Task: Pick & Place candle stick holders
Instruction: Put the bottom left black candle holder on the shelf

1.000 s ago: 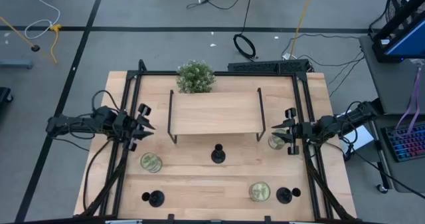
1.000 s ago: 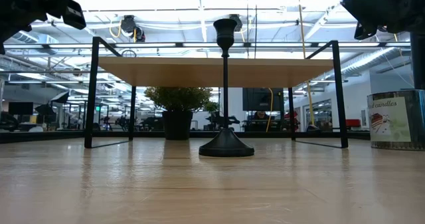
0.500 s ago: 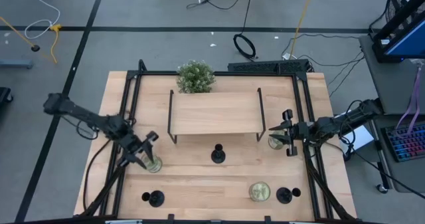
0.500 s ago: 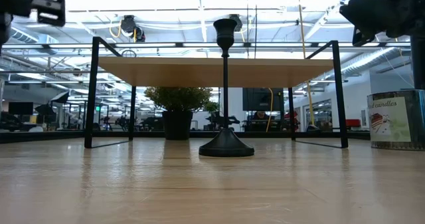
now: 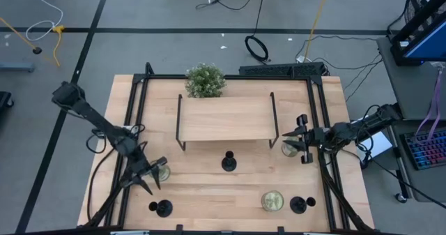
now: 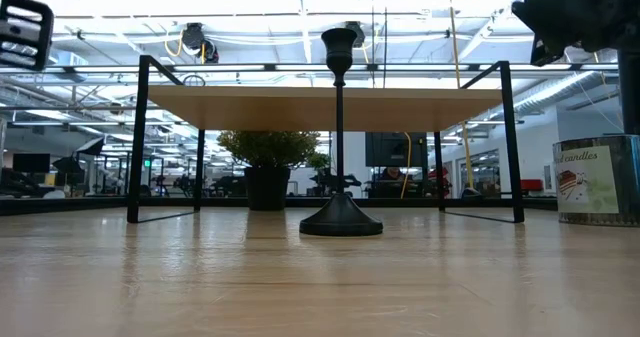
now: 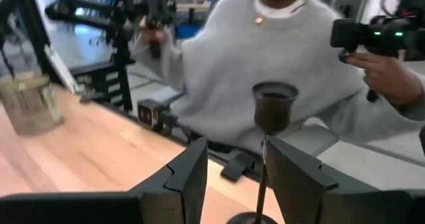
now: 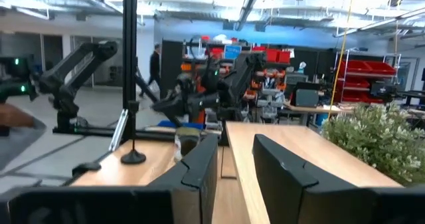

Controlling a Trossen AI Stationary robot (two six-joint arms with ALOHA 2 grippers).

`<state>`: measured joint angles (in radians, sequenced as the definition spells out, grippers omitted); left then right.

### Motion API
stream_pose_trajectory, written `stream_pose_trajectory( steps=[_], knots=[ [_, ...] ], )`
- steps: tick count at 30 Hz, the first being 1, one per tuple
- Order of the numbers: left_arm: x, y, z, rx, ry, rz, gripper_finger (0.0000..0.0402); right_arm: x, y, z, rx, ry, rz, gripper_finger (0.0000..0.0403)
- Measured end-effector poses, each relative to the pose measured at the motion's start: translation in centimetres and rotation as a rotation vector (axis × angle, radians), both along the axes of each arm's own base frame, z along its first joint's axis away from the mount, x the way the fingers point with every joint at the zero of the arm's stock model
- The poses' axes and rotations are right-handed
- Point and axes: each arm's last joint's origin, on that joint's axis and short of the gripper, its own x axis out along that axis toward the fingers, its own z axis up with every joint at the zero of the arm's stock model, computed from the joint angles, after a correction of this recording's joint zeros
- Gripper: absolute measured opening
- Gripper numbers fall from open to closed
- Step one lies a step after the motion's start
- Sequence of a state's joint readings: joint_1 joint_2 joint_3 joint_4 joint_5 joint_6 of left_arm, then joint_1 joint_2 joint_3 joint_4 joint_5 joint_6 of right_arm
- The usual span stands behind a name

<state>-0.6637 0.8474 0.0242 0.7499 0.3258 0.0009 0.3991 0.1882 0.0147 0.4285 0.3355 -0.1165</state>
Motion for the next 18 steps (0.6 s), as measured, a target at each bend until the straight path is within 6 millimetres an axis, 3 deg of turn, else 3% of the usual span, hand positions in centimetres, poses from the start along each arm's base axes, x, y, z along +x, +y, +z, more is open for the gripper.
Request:
stream_pose_trajectory(
  steps=[11,18],
  knots=[
    [-0.1,-1.4,-1.9,0.093,0.072,-0.016,0.0157,-0.1,0.0,0.4,-0.015,-0.037,-0.009,0.0091],
    [0.0,-2.2,-1.8,0.038,0.045,-0.041,0.0157,-0.1,-0.1,0.5,-0.009,-0.056,-0.010,0.0091]
  ],
)
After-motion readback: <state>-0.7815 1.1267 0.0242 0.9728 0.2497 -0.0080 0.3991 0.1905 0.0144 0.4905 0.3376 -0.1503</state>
